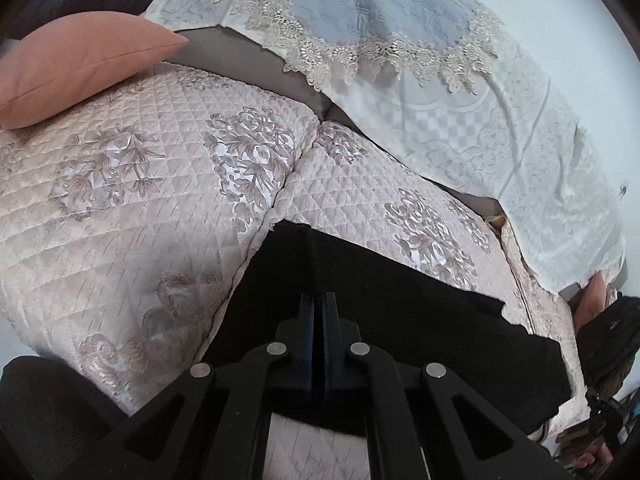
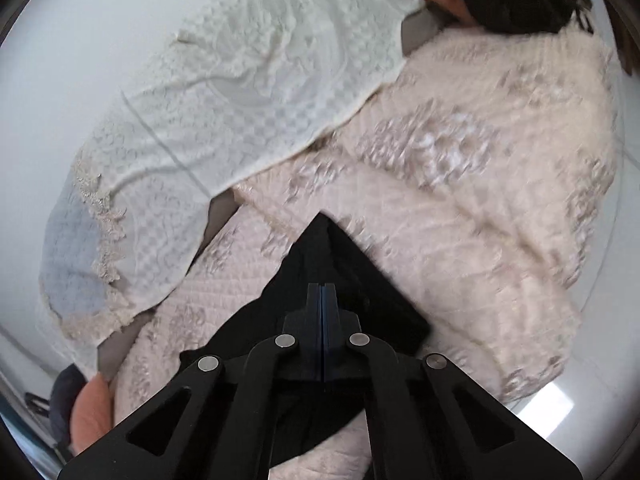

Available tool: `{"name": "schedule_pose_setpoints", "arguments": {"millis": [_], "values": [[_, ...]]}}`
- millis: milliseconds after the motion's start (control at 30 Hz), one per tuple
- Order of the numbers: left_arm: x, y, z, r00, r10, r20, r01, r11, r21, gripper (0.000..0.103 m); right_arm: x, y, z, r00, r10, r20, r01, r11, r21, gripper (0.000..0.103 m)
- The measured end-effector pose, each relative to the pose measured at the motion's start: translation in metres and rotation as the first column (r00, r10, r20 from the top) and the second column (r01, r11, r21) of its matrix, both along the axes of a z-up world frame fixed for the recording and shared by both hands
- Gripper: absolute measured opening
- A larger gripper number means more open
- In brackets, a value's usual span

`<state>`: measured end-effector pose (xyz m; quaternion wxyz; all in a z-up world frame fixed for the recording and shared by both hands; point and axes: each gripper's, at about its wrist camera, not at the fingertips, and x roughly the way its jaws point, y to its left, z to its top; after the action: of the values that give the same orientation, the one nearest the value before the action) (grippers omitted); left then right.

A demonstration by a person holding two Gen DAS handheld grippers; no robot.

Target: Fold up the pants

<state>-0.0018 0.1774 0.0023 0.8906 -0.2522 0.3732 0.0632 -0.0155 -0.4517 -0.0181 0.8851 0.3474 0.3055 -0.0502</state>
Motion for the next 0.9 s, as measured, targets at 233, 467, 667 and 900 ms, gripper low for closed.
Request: {"name": "schedule_pose_setpoints", "arguments": {"millis": [233, 467, 667, 900], "values": [[-0.007, 0.007, -0.037, 0.994, 0.012, -0.109, -0.016, 0.999, -0.033, 0.004, 0.013, 0.009, -0.042, 0.985, 0.116, -0.124, -0.107, 0.991, 0.081, 0.004], [0.0, 0.008, -0.013, 0.999, 0.007, -0.039, -0.008, 1.0, -0.025, 0.004, 0.034, 0.011, -0.059, 0.98, 0.089, -0.176, -0.077, 0.994, 0.077, 0.039], [0.009, 0.007, -0.013, 0.999, 0.003, -0.038, -0.004, 1.0, -0.019, 0.004, 0.045, 0.014, -0.062, 0.984, 0.04, -0.175, -0.028, 0.997, 0.071, 0.047], [0.006, 0.01, -0.015, 0.999, 0.003, -0.044, -0.005, 0.999, -0.032, 0.004, 0.039, 0.009, -0.062, 0.983, -0.033, -0.18, 0.052, 0.993, 0.102, 0.047]]}}
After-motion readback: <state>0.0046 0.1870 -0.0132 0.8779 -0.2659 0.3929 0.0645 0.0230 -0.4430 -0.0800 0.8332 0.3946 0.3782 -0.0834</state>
